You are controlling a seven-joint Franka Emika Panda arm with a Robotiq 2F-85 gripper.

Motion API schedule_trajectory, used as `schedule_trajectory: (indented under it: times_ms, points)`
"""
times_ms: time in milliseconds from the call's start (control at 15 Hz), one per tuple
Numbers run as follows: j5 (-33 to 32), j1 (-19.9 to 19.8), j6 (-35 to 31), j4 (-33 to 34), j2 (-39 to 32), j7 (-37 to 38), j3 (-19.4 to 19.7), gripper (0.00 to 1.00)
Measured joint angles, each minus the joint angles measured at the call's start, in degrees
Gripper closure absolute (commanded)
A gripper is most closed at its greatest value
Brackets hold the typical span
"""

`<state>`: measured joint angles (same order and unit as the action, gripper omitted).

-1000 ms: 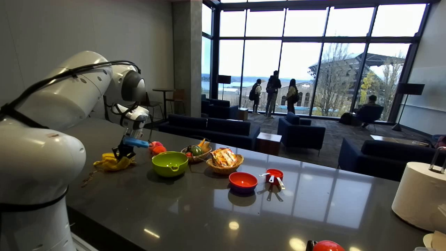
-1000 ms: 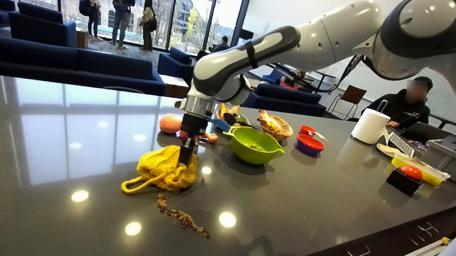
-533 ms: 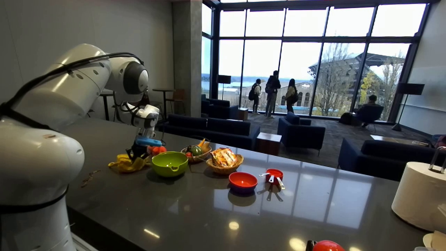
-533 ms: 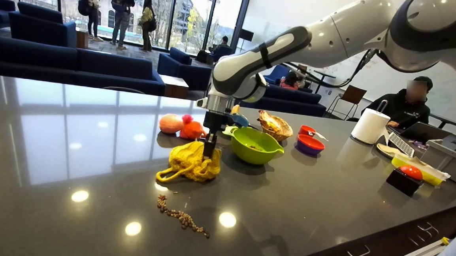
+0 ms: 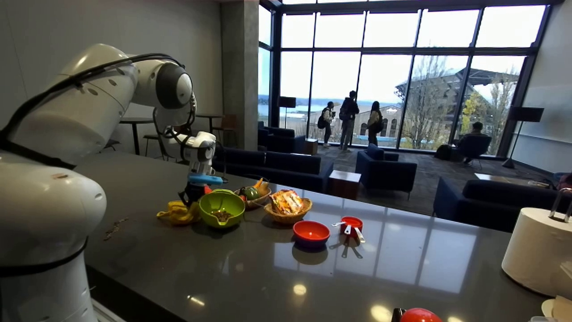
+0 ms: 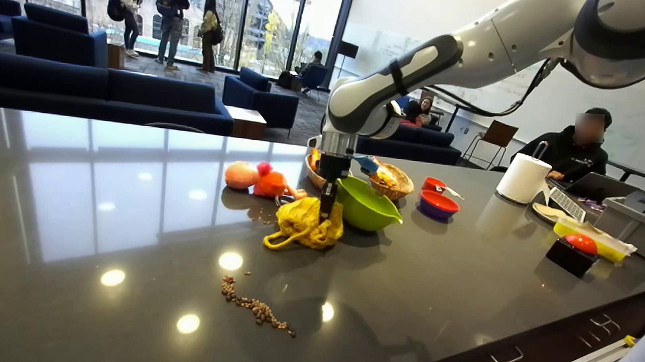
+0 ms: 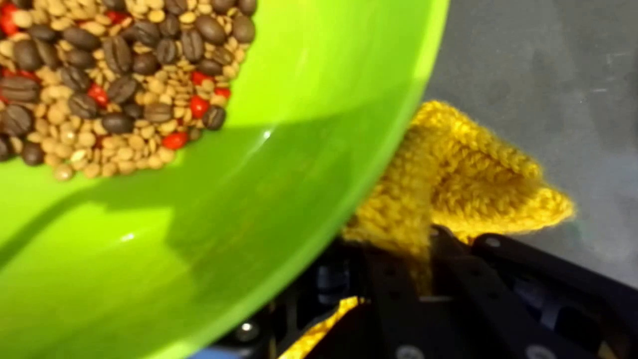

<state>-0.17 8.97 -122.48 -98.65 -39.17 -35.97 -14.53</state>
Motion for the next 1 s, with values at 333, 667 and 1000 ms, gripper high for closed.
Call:
schedule_trajectory:
  times_ms: [333,667,1000]
  points:
    - [-0.1,1.0,-0.4,0.3,1.6,0.9,-1.3,0.98]
    - [-1.0,3.9,-0.7,1.4,3.0,2.2,-2.6,0.98]
    - [-5.9,7.3,-0.7,2.9,5.1,4.8,-2.7,0.98]
